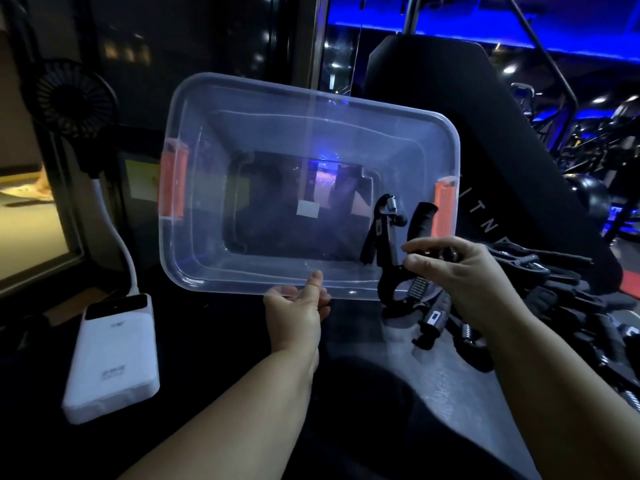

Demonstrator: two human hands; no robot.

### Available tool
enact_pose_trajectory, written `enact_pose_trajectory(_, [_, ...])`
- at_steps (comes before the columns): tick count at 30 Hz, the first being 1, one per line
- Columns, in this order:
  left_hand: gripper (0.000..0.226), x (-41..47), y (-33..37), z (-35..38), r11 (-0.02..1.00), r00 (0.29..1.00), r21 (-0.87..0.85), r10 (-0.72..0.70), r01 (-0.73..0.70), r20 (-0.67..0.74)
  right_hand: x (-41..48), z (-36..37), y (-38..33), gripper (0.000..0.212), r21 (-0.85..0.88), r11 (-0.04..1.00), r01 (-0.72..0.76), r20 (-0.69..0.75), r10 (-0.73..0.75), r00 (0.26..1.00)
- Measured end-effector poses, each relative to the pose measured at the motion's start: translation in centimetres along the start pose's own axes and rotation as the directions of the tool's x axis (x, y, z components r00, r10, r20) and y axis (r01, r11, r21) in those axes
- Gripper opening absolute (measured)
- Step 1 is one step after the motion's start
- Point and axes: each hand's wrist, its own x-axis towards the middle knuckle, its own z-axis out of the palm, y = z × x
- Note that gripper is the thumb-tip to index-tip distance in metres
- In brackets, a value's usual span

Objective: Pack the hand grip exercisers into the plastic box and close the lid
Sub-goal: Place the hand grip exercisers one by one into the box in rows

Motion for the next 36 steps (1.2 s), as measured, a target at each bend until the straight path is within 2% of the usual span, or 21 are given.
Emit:
enact_pose_trajectory(3, [0.035, 0.1, -0.1, 0.1, 1.000, 1.000, 0.008, -0.001, 0.001, -0.009, 2.4, 1.9, 0.8, 0.015, -0.217, 0.976, -0.004, -0.062, -0.009, 0.998])
enact_pose_trajectory(8, [0.036, 0.1, -0.1, 0.1, 0.999, 0.999, 0.037, -0.008, 0.009, -0.042, 6.1, 4.1, 2.4, 0.024, -0.492, 0.870, 0.042, -0.077, -0.091, 0.993])
enact_pose_trajectory(12, [0.035, 0.0, -0.1, 0.2, 1.000, 1.000, 0.016, -0.006, 0.007, -0.019, 7.6, 4.8, 3.6, 0.035, -0.620, 0.782, 0.058, -0.015, -0.086, 0.996])
enact_pose_trajectory(17, [0.033, 0.1, -0.2, 0.1, 1.000, 1.000, -0.005, 0.004, -0.004, -0.001, 9.2, 4.7, 4.0, 0.033, -0.702, 0.712, 0.034, 0.104, 0.055, 0.993])
enact_pose_trajectory(20, [0.033, 0.0, -0.2, 0.0, 1.000, 1.000, -0.016, 0.008, -0.008, 0.005, 10.2, 4.7, 4.6, 0.038, -0.735, 0.676, 0.041, 0.133, 0.084, 0.987])
enact_pose_trajectory(30, [0.032, -0.1, 0.0, 0.0, 0.999, 1.000, -0.040, 0.000, 0.001, 0.023, 13.4, 5.5, 5.4, 0.043, -0.937, 0.238, 0.255, 0.275, 0.056, 0.960])
enact_pose_trajectory(34, [0.032, -0.1, 0.0, 0.0, 0.999, 0.999, -0.041, 0.009, -0.008, 0.033, 13.5, 5.4, 5.6, 0.044, -0.947, -0.010, 0.321, 0.321, -0.040, 0.946])
enact_pose_trajectory(36, [0.032, -0.1, 0.0, 0.1, 0.999, 0.999, -0.044, 0.012, -0.010, 0.034, 13.5, 5.4, 5.7, 0.044, -0.934, -0.079, 0.348, 0.354, -0.088, 0.931])
